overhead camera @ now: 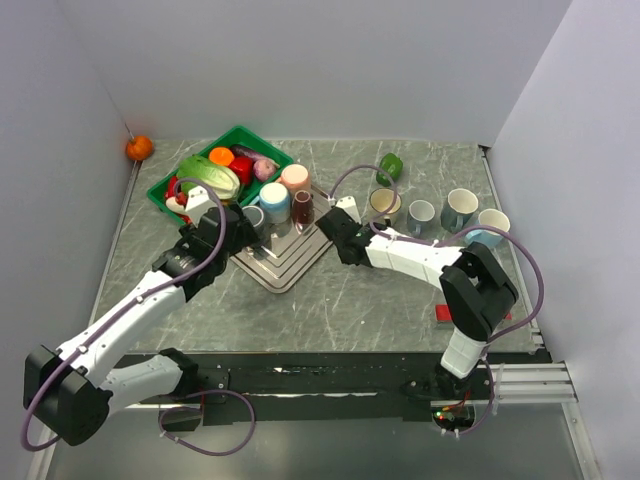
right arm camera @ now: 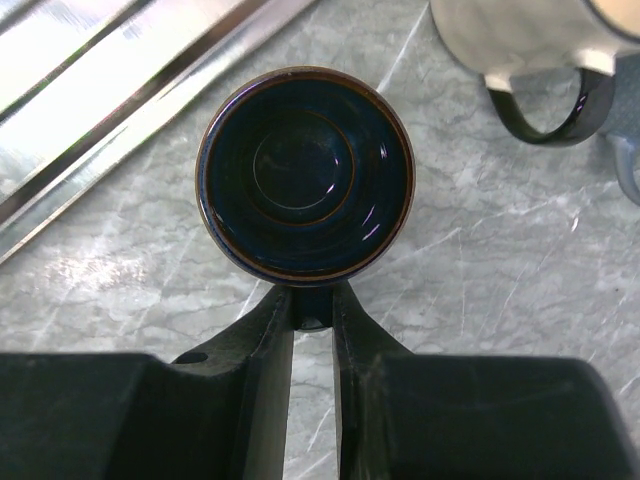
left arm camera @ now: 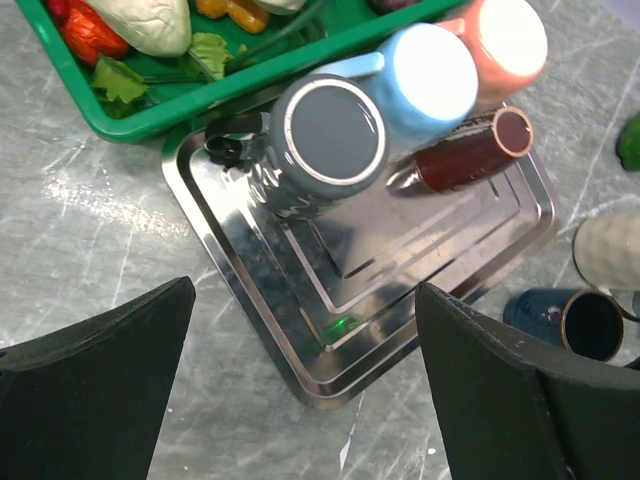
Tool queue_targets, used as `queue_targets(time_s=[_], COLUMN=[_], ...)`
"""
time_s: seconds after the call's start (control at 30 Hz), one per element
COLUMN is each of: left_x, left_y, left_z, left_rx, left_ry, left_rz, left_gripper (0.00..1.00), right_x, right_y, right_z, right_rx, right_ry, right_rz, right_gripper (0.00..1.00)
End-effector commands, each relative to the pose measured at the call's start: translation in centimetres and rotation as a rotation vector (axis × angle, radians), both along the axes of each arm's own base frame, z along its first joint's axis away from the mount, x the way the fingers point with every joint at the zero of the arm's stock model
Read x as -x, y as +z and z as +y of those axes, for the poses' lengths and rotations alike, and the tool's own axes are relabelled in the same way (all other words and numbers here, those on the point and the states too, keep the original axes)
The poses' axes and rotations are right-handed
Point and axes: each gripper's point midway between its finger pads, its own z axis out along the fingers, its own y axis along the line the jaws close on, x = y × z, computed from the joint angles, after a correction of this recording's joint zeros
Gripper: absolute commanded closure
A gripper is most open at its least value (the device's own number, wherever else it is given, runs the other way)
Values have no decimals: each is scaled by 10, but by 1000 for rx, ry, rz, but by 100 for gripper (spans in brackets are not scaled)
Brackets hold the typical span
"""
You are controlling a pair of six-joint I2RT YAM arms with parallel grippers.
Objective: Turn the mug right side up
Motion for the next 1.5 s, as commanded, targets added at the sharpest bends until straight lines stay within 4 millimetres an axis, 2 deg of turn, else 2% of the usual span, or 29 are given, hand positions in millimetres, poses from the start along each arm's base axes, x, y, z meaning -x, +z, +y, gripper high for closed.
queue_targets(time_s=[0.0, 0.07, 0.17, 0.23, 0.27, 0.47, 0.57, 0.7, 0.83, 0.87, 0.9, 1.0, 1.17, 1.43, 1.47], left_x=[-10, -13, -19, -24, -27, -49, -61, -86, -105, -107, -109, -117, -123, -112, -111], left_y=[11, 11, 7, 6, 2, -15, -32, -39, -46, -55, -56, -62, -75, -103, -100], left_z=[1, 0, -1, 1, 1, 7, 15, 23, 40, 49, 52, 56, 58, 51, 48], left_rx=[6, -2, -20, -37, -50, -113, -137, -96, -54, -76, -68, -85, -106, -89, -71], left_ry=[-1, -19, -37, -42, -44, -84, -87, -45, 108, 170, 200, 241, 265, 232, 216], left_rz=[-31, -44, -39, -40, -29, -10, 17, -8, 19, 43, 48, 58, 92, 169, 160], left_gripper=[4, 4, 4, 4, 4, 4, 4, 4, 1, 3, 10, 19, 26, 39, 42], right_x=[-11, -10, -8, -7, -6, -1, -1, 2, 9, 9, 11, 14, 17, 18, 18], right_y=[9, 8, 10, 15, 17, 49, 73, 101, 127, 130, 133, 135, 133, 130, 130], right_z=[10, 10, 12, 12, 13, 15, 11, 4, -2, -4, -4, -8, -13, -14, -14], right_rx=[-34, -54, -73, -91, -101, -201, -256, -333, -397, -404, -414, -425, -429, -432, -432], right_ry=[-33, -33, -24, -19, -15, 7, 5, 6, 16, 14, 17, 20, 10, 9, 9], right_rz=[-29, -22, -20, -19, -20, -58, -92, -146, -194, -198, -201, -207, -205, -196, -196], right_gripper=[89, 80, 59, 51, 42, 20, 15, 11, 11, 11, 11, 11, 12, 13, 13])
